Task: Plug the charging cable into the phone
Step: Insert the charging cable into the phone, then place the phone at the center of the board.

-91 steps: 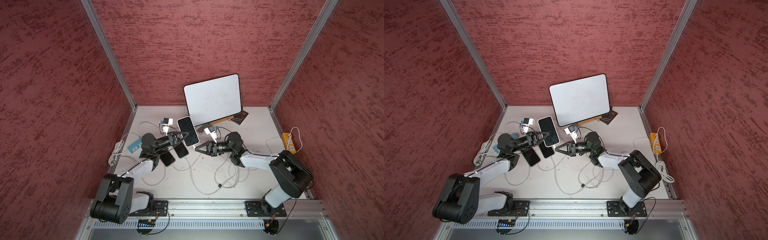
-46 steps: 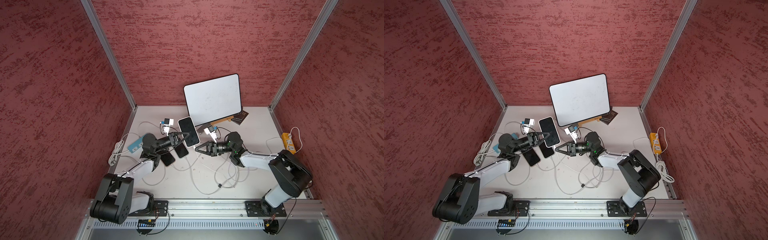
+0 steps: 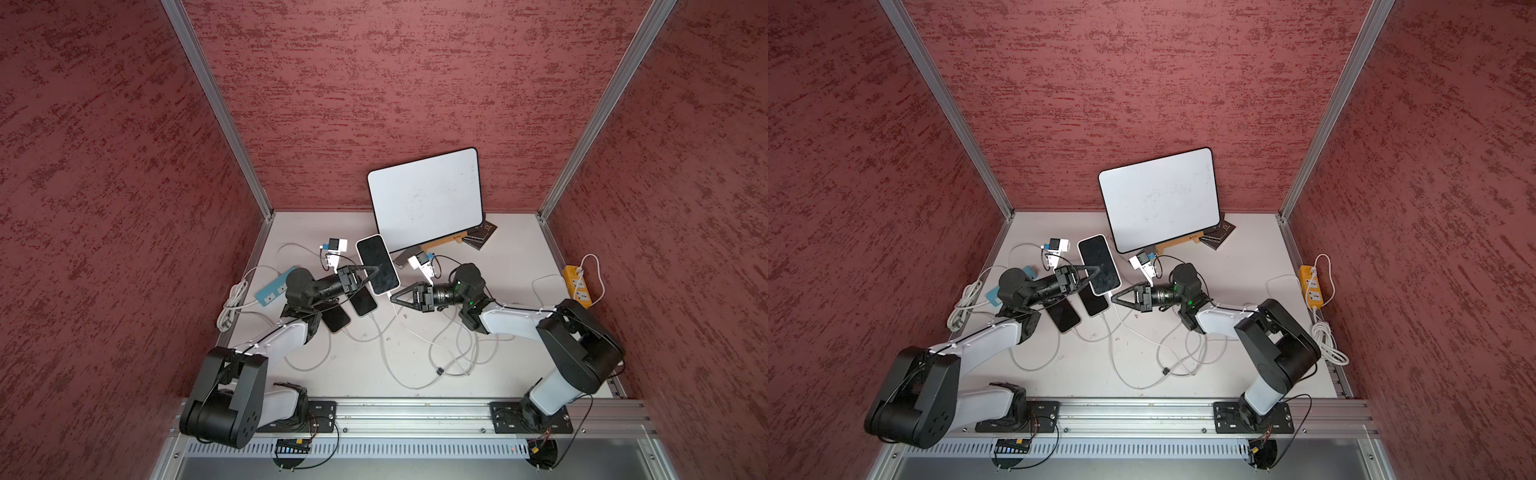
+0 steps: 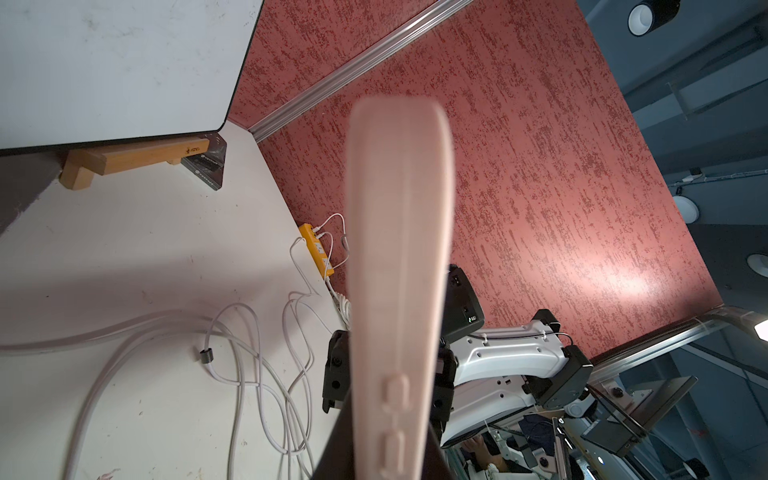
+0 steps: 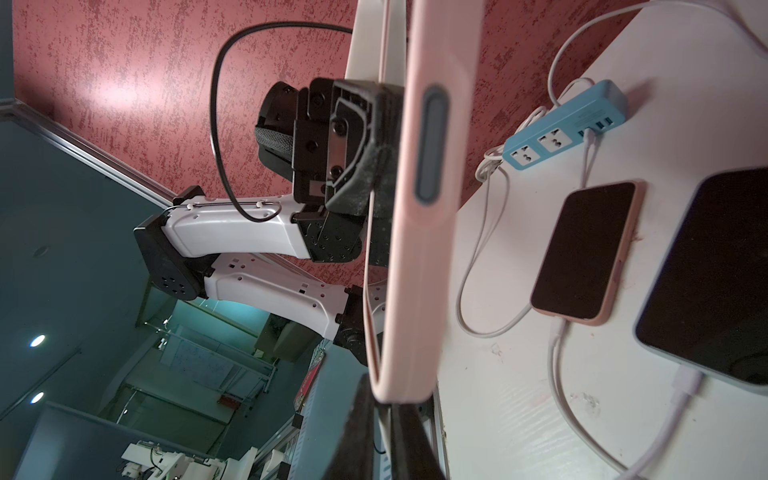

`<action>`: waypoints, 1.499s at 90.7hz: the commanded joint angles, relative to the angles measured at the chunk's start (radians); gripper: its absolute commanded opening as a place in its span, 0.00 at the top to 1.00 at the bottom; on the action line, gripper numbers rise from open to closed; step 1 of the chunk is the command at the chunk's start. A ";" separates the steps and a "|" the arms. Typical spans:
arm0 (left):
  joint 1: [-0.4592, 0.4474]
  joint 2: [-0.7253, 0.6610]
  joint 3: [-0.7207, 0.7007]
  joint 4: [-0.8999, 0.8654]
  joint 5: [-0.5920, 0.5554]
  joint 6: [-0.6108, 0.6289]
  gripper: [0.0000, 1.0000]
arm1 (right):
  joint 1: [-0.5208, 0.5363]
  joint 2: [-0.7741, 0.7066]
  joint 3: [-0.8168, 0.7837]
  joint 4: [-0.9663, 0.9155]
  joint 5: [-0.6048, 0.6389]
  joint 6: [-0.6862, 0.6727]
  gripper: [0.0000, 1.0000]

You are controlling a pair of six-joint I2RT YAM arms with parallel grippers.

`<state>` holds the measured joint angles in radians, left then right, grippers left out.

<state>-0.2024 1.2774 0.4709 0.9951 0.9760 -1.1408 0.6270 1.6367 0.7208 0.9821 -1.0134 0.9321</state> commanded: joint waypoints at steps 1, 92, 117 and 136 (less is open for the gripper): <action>-0.023 -0.013 -0.019 0.028 0.049 0.029 1.00 | -0.022 0.010 0.037 0.043 0.063 0.008 1.00; -0.023 0.050 0.075 -0.263 -0.076 0.140 1.00 | -0.098 -0.267 -0.110 -0.403 0.124 -0.239 0.37; -0.093 0.388 0.198 -0.361 -0.184 0.124 1.00 | -0.236 -0.409 -0.101 -0.783 0.221 -0.395 0.32; -0.171 0.575 0.263 -0.353 -0.262 0.095 1.00 | -0.273 -0.426 -0.112 -0.810 0.223 -0.405 0.31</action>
<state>-0.3317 1.8191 0.6781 0.6201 0.7578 -1.0428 0.3641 1.2236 0.6140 0.2344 -0.8078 0.5663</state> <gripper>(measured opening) 0.144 0.688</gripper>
